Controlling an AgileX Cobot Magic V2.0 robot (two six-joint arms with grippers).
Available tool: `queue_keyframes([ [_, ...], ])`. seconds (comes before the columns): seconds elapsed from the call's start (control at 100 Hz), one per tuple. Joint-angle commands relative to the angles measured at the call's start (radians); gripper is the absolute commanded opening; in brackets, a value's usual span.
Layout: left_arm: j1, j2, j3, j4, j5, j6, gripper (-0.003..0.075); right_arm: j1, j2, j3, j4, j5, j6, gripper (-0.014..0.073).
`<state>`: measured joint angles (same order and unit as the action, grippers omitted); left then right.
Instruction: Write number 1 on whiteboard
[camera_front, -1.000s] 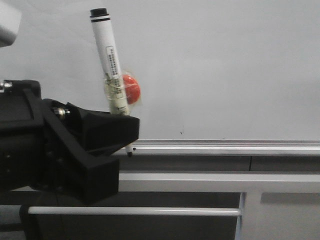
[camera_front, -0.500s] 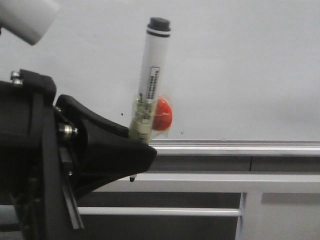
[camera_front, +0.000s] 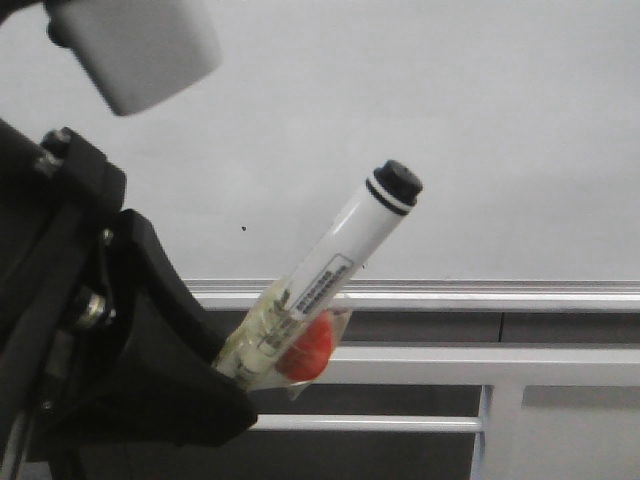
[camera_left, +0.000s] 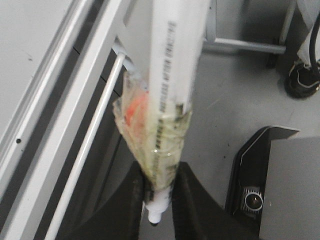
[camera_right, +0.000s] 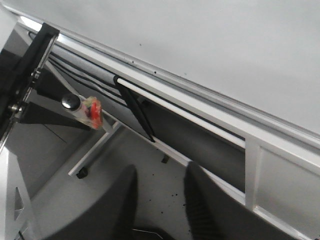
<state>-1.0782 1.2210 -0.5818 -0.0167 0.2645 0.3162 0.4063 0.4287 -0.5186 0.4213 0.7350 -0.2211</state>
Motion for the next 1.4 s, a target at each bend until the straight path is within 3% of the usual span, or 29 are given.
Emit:
queue_keyframes([
  [0.0,-0.002,-0.027,-0.036,0.028,-0.04,-0.002,-0.002,0.006,0.015,-0.033,0.049,-0.057,-0.023,0.0448],
  [0.06,-0.002,-0.027,-0.041,0.063,-0.024,-0.002,-0.002,0.006,0.017,-0.033,0.062,-0.044,-0.101,0.0474],
  [0.17,-0.002,-0.027,-0.071,0.147,0.001,-0.002,-0.002,0.012,0.053,-0.033,0.162,-0.012,-0.328,0.0435],
  [0.47,-0.002,-0.021,-0.137,0.219,0.055,-0.004,-0.002,0.037,0.243,-0.035,0.396,-0.07,-0.568,0.0396],
  [0.62,-0.002,-0.019,-0.137,0.219,0.058,-0.006,-0.002,0.037,0.307,-0.041,0.561,-0.101,-0.793,0.0396],
  [0.9,-0.002,-0.02,-0.137,0.219,0.047,-0.006,-0.002,0.047,0.471,-0.138,0.577,-0.087,-0.838,0.0396],
  [1.1,-0.002,-0.02,-0.137,0.22,0.037,-0.006,-0.002,0.128,0.585,-0.177,0.579,-0.114,-0.849,0.0396],
  [1.39,-0.002,-0.02,-0.137,0.22,0.037,-0.006,-0.002,0.153,0.642,-0.212,0.579,-0.133,-0.849,0.0388],
])
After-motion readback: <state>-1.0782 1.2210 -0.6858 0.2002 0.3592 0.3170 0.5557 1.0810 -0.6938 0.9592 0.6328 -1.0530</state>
